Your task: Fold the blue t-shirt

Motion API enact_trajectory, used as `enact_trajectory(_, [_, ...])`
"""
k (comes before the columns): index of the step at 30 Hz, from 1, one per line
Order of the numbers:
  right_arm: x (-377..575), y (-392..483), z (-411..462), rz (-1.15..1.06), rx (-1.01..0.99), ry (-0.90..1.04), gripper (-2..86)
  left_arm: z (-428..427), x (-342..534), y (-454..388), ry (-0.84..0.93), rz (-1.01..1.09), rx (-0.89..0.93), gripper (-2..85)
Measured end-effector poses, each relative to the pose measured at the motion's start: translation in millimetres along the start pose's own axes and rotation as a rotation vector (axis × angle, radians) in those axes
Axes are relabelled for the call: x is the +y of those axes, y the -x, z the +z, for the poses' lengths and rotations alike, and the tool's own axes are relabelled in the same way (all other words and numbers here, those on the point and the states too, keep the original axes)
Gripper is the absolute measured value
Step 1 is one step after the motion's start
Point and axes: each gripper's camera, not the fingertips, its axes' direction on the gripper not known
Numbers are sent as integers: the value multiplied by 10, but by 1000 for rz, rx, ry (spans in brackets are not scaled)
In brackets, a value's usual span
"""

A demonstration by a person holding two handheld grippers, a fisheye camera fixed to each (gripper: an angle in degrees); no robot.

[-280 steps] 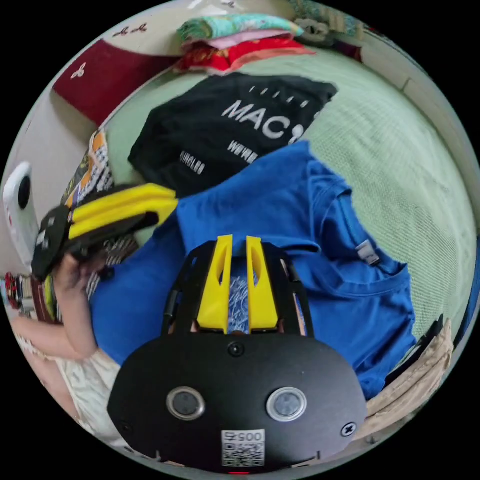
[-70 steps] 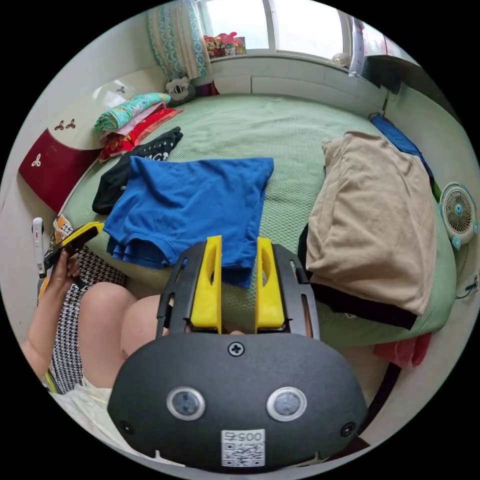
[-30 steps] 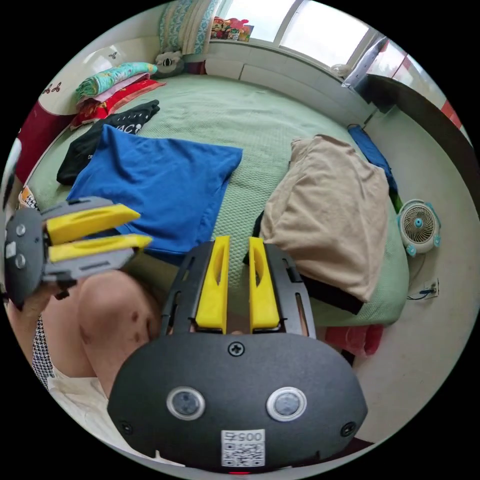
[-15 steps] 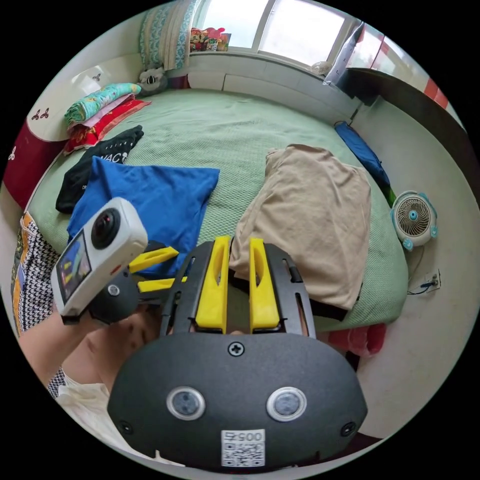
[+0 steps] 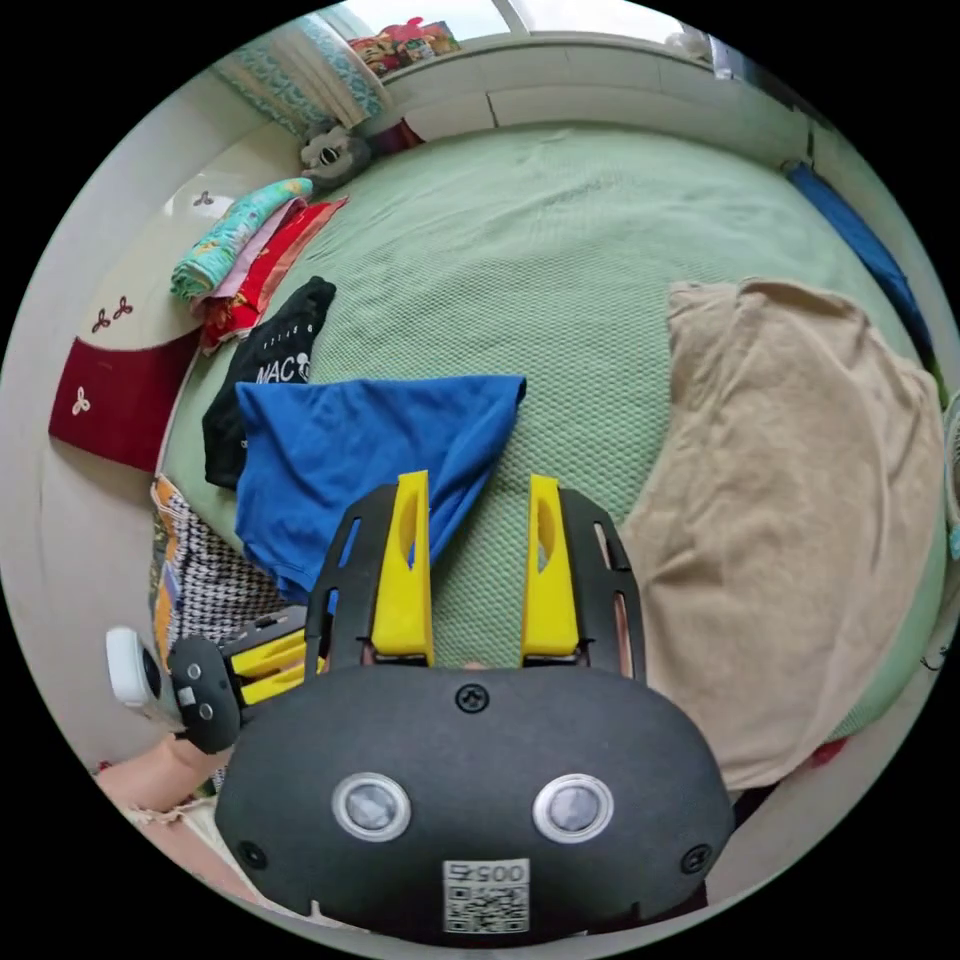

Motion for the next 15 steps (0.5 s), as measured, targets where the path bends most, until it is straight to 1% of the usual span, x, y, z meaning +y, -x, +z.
enact_trajectory(4, [-324, -68, 259, 28, 23, 64, 134, -76, 77, 124, -24, 0, 23, 48])
enact_trajectory(7, [-468, -42, 428, 27, -16, 93, 127, -88, 119, 181, -28, 4, 24, 48])
enact_trajectory(9, [-530, -1, 487, 18, -24, 77, 109, -88, 143, 211, -28, 7, 34, 48])
enact_trajectory(12, [-599, 104, 513, 2, 94, 48, 50, -131, 176, 259, -51, -6, 55, 48])
enact_trajectory(13, [-613, 142, 462, -13, 123, 21, 19, -164, 180, 266, -69, -9, 80, 48])
enact_trajectory(15, [-633, 158, 336, -13, 123, -12, 4, -221, 170, 236, -98, -1, 110, 49])
